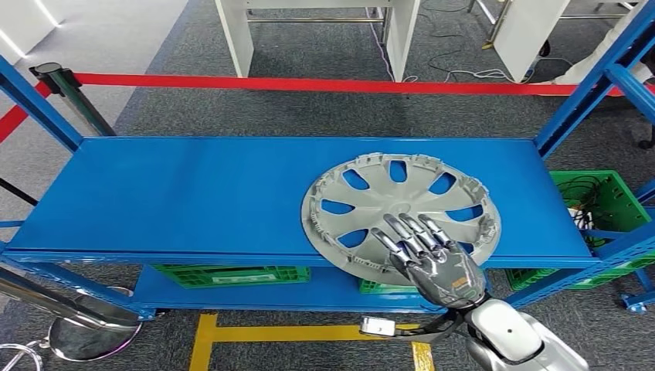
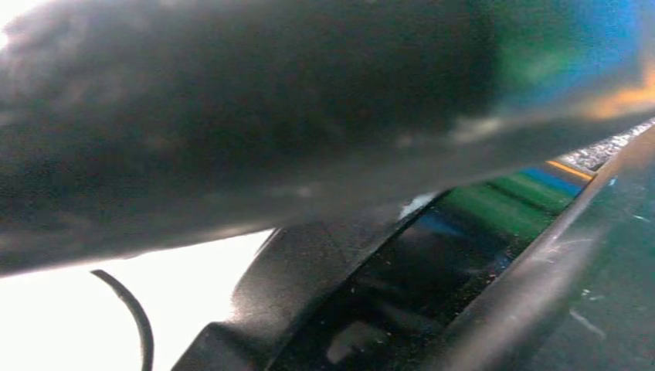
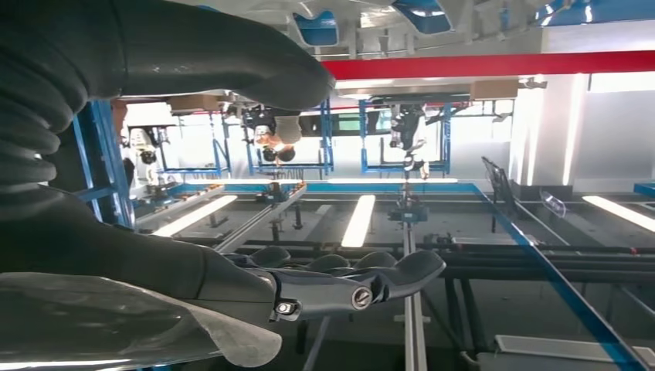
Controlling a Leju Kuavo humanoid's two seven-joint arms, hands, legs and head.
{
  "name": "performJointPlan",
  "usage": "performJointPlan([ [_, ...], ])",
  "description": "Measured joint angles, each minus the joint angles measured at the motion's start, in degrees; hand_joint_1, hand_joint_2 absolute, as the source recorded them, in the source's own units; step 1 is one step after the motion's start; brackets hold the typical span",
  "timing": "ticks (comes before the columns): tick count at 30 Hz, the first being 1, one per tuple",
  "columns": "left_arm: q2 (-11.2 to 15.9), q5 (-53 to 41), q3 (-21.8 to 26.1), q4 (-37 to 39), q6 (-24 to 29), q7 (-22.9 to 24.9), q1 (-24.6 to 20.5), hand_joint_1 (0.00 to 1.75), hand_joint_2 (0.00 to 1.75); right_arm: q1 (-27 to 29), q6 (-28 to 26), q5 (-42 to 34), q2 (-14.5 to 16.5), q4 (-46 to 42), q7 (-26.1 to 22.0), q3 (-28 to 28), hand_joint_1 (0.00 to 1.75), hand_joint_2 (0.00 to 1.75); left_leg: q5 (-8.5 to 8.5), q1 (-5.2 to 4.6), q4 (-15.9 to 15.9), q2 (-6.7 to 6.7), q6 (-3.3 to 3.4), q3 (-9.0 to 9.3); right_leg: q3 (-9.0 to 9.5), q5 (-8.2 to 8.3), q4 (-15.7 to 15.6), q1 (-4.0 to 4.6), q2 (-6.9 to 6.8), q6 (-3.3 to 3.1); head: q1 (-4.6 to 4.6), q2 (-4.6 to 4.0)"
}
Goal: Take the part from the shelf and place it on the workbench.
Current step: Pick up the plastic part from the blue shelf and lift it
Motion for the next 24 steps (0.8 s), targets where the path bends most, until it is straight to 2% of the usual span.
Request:
performJointPlan([
  [14, 0.00, 0.04, 0.04, 0.00, 0.00, 0.00, 0.02, 0.00, 0.00, 1.42, 0.00, 1.01, -1.33, -0.47, 0.00, -0.29, 0.00, 1.75, 0.00, 0.00, 0.00, 0.00, 0.00, 0.00, 0.00, 0.00, 0.00, 0.00, 0.00, 0.00, 0.00, 0.01],
  [24, 0.17, 0.78, 0.24, 0.00, -0.39, 0.00, 0.06, 0.00, 0.00, 3.74, 0.00, 2.15, -4.66, -0.20, -0.33, 1.04, 0.00, 1.75, 0.00, 0.00, 0.00, 0.00, 0.00, -0.01, -0.01, 0.00, 0.00, 0.00, -0.01, 0.00, 0.01, 0.01],
])
